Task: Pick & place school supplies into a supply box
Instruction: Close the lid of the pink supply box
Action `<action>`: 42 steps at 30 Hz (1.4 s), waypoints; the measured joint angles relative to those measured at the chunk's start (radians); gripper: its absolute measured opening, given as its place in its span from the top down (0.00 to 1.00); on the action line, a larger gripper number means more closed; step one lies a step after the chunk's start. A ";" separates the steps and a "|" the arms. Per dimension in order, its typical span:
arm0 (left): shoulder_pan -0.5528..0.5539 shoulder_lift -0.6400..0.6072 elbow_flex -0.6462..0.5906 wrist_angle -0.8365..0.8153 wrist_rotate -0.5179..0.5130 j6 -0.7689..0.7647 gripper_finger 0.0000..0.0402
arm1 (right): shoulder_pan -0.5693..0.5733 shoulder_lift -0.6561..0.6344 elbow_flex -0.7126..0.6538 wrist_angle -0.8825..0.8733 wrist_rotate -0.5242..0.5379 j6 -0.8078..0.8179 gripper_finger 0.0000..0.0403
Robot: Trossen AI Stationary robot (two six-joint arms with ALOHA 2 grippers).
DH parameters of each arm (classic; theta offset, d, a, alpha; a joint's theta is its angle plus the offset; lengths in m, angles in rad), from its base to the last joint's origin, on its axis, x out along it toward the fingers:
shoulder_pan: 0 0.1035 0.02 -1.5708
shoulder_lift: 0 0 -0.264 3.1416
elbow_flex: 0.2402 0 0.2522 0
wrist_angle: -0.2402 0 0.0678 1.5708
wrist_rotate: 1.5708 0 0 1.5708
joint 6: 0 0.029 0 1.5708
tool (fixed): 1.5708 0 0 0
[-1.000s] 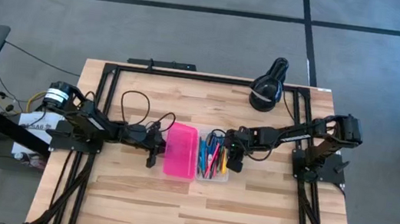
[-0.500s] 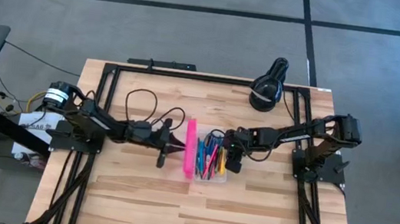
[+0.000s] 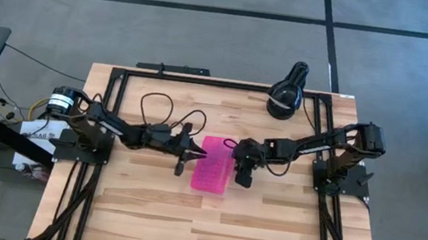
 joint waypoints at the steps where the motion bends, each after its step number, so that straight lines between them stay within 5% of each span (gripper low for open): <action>1: 0.002 0.000 0.000 -0.001 0.001 -0.009 0.86 | 0.000 0.000 0.000 0.006 0.002 0.000 0.70; 19: -0.044 -0.004 0.001 -0.255 0.017 -0.186 0.86 | -0.057 -0.003 0.001 0.010 0.025 0.025 0.70; 42: -0.050 0.000 -0.002 -0.267 -0.039 -0.142 0.86 | -0.044 -0.005 0.003 0.018 0.021 0.052 0.70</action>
